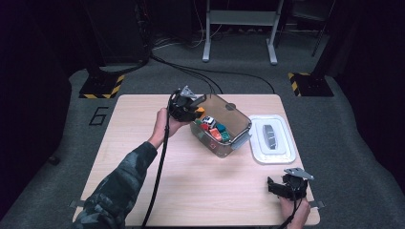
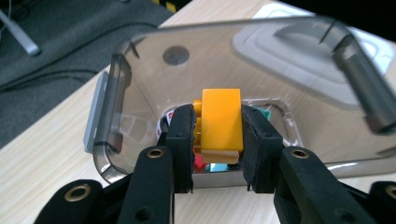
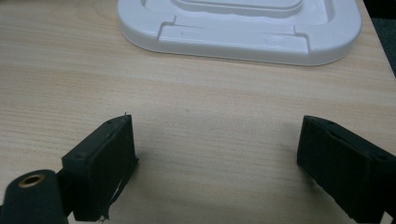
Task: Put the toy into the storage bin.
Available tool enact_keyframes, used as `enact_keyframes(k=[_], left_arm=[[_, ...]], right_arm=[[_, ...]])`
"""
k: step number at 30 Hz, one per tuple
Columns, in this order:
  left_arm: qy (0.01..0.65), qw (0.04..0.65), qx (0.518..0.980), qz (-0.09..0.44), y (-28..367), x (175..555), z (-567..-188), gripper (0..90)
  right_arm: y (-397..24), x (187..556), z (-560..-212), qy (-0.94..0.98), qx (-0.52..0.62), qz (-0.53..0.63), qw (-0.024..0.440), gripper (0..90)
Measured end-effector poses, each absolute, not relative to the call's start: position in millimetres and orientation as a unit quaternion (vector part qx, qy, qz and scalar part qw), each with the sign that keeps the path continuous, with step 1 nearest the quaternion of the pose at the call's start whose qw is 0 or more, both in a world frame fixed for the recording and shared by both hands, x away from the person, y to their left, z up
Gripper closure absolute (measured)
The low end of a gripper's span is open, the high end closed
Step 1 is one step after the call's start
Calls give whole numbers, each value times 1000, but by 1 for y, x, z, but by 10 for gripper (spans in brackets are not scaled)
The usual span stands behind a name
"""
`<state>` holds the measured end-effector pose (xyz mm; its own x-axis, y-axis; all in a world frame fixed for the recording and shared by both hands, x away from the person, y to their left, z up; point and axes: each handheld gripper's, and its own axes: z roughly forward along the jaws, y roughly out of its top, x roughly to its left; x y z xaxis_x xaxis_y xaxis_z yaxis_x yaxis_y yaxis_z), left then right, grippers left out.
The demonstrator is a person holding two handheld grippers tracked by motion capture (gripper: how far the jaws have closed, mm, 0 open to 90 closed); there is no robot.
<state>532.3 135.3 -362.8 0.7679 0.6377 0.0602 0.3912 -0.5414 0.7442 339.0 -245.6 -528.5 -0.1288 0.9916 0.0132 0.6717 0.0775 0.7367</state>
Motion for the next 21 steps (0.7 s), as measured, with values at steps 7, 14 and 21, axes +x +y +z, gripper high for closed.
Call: enact_keyframes(k=[7, 14, 21], left_arm=[[327, 341, 867, 159, 131, 541, -373, 672], [342, 316, 871, 156, 131, 543, -378, 649], [351, 312, 870, 151, 136, 543, -380, 494]], right_arm=[[-246, 339, -528, 686, 606, 306, 261, 106], [-246, 339, -528, 686, 606, 306, 261, 106], [-246, 339, -528, 686, 606, 306, 261, 106]])
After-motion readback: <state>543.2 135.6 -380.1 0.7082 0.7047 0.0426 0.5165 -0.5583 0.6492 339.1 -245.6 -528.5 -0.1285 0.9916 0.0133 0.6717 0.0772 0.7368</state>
